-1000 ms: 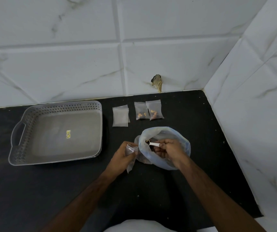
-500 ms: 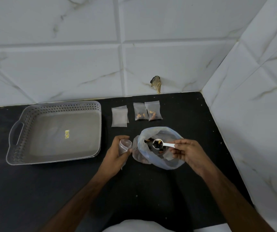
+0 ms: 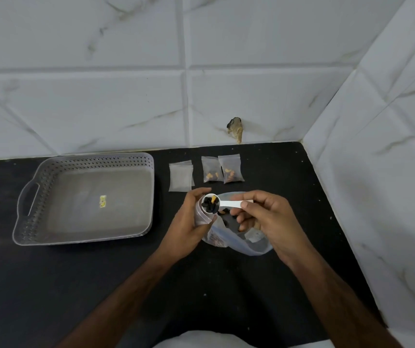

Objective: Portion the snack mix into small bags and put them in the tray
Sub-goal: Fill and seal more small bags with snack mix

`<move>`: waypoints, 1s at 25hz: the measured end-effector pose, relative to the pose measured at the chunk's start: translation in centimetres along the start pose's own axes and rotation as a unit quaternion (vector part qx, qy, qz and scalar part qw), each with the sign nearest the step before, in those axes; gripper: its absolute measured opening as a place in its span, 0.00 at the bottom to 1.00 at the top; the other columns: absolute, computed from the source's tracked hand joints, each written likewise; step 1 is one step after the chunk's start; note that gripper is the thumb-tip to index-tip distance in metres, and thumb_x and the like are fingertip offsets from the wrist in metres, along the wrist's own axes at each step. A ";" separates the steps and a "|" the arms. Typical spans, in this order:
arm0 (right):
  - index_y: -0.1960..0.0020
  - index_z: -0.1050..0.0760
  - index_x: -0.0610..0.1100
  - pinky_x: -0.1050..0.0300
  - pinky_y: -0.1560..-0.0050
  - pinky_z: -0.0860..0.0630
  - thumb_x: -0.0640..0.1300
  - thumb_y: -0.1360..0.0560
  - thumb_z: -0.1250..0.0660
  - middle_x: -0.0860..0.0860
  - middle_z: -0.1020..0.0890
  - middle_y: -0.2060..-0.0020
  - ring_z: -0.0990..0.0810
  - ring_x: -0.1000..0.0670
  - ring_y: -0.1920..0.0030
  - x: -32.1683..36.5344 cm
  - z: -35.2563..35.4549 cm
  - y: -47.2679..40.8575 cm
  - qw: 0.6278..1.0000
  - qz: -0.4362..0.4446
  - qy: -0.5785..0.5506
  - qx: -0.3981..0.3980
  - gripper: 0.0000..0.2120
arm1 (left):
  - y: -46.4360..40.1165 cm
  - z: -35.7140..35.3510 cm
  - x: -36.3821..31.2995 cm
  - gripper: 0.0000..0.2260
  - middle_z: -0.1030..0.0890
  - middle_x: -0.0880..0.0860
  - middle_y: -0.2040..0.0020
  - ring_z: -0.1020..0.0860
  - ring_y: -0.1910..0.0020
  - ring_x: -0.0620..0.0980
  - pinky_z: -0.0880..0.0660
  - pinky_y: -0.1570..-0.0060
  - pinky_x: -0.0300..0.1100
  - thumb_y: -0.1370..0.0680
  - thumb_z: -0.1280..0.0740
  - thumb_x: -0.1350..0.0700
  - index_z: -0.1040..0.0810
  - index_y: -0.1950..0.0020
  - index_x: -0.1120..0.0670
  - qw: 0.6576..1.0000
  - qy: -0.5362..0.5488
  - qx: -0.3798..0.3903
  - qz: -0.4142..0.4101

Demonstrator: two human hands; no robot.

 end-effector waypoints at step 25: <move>0.47 0.17 0.40 0.59 0.58 0.20 0.33 0.22 0.35 0.40 0.14 0.55 0.17 0.49 0.59 -3.0 4.3 0.1 0.982 -0.012 -0.159 -0.100 0.10 | -0.5 0.0 -0.4 0.23 0.23 0.44 0.33 0.24 0.33 0.43 0.25 0.36 0.38 0.20 0.30 0.59 0.34 0.27 0.50 1.000 -0.018 0.019 -0.016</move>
Point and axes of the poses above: each hand's wrist, its own y-axis away from the middle knuckle, its own z-axis out of the back of the hand, x = y × z, the point moved 7 cm from there along -y, towards the middle knuckle
